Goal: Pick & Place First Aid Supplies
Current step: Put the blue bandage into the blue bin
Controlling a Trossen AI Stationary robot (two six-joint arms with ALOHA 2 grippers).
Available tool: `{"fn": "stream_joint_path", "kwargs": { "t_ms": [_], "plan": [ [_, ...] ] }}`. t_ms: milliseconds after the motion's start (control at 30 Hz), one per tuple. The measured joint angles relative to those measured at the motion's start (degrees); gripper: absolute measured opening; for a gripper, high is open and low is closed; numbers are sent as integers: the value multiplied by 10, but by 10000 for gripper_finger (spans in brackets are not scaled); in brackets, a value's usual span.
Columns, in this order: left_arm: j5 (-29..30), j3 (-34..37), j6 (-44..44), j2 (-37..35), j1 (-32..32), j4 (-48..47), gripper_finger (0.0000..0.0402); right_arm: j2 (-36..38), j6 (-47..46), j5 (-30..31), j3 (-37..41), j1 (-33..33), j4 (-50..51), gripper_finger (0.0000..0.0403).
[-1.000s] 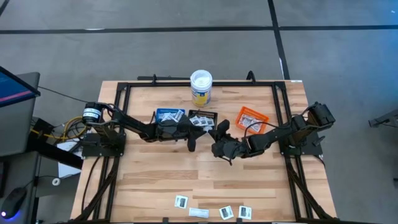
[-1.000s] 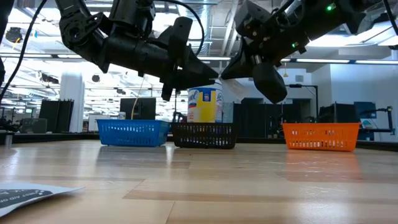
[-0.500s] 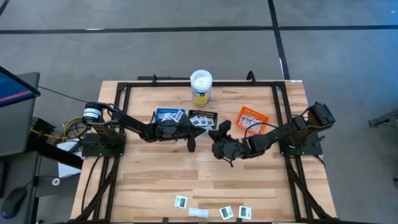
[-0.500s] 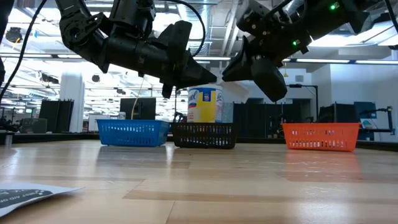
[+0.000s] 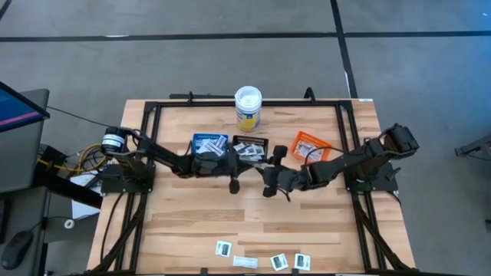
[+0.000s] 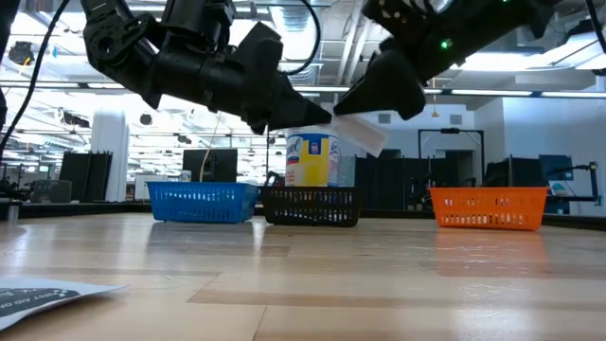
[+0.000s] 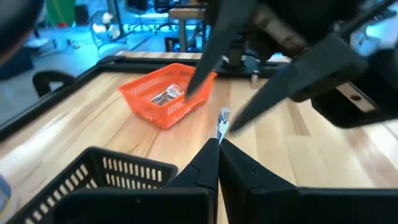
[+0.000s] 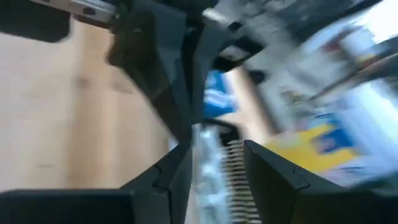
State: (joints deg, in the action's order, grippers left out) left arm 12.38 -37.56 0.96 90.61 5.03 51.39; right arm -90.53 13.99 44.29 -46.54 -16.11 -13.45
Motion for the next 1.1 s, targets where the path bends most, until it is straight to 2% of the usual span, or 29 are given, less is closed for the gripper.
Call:
{"fn": "stream_joint_path", "kwargs": {
  "t_ms": [133,233,367,500,733,900,1100],
  "plan": [
    [0,0,42,0,12,1,6,2,-69,-132,0,27,23,145],
    [1,0,52,0,15,1,6,3,-74,-167,0,40,25,147],
    [23,0,52,0,14,1,5,3,-71,-172,0,48,25,137],
    [27,0,52,0,14,1,7,3,-50,-173,0,46,28,109],
    [26,1,52,0,14,0,6,3,-44,-172,0,46,34,11],
    [26,1,52,0,15,0,6,4,-42,-174,0,47,43,2],
    [29,1,48,0,14,1,8,3,-40,-175,1,46,53,30]
  ]
}}
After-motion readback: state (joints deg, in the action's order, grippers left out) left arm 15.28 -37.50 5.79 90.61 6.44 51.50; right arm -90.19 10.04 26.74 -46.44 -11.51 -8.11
